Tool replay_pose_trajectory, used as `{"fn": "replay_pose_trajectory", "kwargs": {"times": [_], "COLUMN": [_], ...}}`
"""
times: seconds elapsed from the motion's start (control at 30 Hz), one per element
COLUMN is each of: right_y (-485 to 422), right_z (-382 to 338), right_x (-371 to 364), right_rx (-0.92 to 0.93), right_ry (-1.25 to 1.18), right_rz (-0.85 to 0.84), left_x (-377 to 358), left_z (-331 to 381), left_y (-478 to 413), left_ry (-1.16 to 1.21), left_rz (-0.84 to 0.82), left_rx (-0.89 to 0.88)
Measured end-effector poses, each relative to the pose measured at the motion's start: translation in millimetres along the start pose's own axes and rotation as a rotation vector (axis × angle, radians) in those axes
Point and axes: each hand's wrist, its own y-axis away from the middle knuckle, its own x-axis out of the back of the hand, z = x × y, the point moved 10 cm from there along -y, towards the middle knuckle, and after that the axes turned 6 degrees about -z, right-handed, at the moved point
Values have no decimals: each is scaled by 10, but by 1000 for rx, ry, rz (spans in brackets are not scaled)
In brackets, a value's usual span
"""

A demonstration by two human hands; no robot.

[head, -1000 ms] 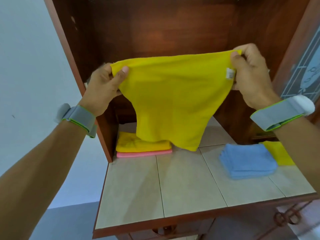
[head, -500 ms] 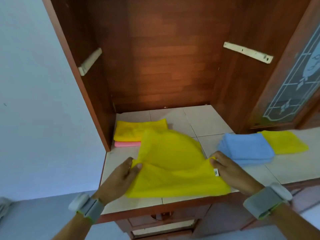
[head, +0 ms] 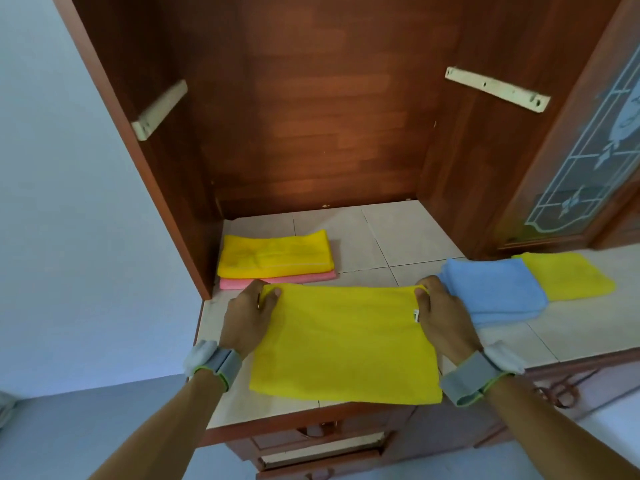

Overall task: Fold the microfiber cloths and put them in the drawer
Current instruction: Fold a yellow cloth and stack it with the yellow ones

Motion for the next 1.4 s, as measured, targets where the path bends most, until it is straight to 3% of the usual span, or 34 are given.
{"fn": "replay_pose_trajectory", "kwargs": {"times": [0.1,0.3,0.47,0.57,0.7,0.8,0.93,1.03,1.17,1.4], "right_y": [-98,-191,-271,-233,-315,-417,-501,-412,-62,503], "right_z": [-15,126,8,-82,-52,-173,-454,-668,-820,-329], "right_x": [-145,-430,-430,-358,-204,159,807,1218,1429,487], "right_rx": [-34,-286,-235,-179,-47,20,108,187,240,120], "right_ry": [176,403,454,525,216,-169,-455,-614,-608,-352], "right_rz": [-9,-82,11,-23,-137,-122,-36,9,24,-212], "left_x": [-29,-234,-306,-368,-257,61,635,1080,1341,433], "left_z": [-127,-287,-145,-142,-235,-170,326,786,944,119], "left_y": [-76,-134,-227,-282,-396,-484,-487,-424,-244,270], "left_ry": [-146,-346,-417,-406,-163,146,566,575,481,-56], "left_rz": [48,-105,-122,-198,-192,-88,-12,-16,-91,-320], "left_rx": [47,134,17,-27,3,68,3,-153,-246,-195]}}
